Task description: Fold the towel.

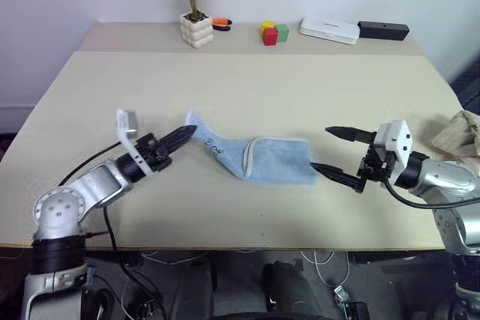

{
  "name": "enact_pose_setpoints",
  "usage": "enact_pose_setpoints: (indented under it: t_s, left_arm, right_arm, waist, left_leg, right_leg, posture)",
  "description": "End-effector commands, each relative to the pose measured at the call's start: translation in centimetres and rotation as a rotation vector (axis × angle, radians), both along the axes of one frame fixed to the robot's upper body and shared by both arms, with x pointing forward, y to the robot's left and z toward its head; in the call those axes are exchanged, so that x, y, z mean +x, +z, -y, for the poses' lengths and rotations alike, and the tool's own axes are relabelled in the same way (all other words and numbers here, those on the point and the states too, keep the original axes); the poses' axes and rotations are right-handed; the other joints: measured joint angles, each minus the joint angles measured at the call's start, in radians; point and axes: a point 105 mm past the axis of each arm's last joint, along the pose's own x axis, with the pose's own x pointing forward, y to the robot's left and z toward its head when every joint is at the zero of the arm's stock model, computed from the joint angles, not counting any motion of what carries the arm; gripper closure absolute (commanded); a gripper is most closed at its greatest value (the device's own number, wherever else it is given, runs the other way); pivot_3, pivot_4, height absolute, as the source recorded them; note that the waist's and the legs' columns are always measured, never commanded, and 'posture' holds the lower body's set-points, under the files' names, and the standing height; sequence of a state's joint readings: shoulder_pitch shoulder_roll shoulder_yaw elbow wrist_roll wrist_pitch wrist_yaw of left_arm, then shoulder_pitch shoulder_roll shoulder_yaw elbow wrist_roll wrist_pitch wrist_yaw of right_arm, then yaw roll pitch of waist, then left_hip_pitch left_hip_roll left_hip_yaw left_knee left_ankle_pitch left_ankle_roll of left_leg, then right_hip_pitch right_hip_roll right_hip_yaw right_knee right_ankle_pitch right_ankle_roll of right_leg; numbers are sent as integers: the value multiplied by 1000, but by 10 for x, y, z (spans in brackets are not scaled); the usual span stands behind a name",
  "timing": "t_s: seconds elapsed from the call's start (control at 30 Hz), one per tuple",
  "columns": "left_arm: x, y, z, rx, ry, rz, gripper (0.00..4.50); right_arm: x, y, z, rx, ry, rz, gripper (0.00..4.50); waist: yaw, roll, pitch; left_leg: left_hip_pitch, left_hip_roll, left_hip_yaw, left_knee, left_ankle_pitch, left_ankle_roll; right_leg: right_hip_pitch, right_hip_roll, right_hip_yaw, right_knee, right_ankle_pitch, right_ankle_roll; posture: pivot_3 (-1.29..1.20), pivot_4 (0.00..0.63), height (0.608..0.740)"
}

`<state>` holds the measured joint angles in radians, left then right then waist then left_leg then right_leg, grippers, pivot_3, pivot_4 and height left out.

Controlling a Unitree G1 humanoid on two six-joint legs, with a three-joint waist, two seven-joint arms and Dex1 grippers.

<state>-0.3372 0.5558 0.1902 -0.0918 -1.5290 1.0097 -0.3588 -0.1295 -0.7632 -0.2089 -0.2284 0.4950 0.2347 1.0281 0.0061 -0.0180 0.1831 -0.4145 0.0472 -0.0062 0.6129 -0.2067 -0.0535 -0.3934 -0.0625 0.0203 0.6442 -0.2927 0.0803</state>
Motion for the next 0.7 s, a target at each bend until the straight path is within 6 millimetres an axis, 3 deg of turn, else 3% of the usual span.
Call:
enact_pose_setpoints:
  t_s: [0.03,0.4,0.7]
  left_arm:
    - [-14,2,26,51,-198,56,4466]
    - [13,-8,88,115,-407,155,4466]
    - [18,-20,141,106,-508,175,4466]
  right_arm:
    - [-1,12,6,-1,-17,54,0]
    - [-8,12,23,-25,-103,70,0]
    - [-20,9,26,-29,-148,68,0]
  waist:
    - [-1,0,0]
    - [6,0,0]
    - [4,-1,1]
  left_leg:
    - [0,0,0,0,0,0]
    - [-5,1,-2,2,0,0]
    - [-8,1,-3,3,0,0]
  right_leg:
    - [0,1,0,0,0,1]
    - [-4,3,0,1,2,7]
    - [-6,4,0,1,4,14]
  posture:
    - [0,150,740]
    - [0,150,740]
    - [0,150,740]
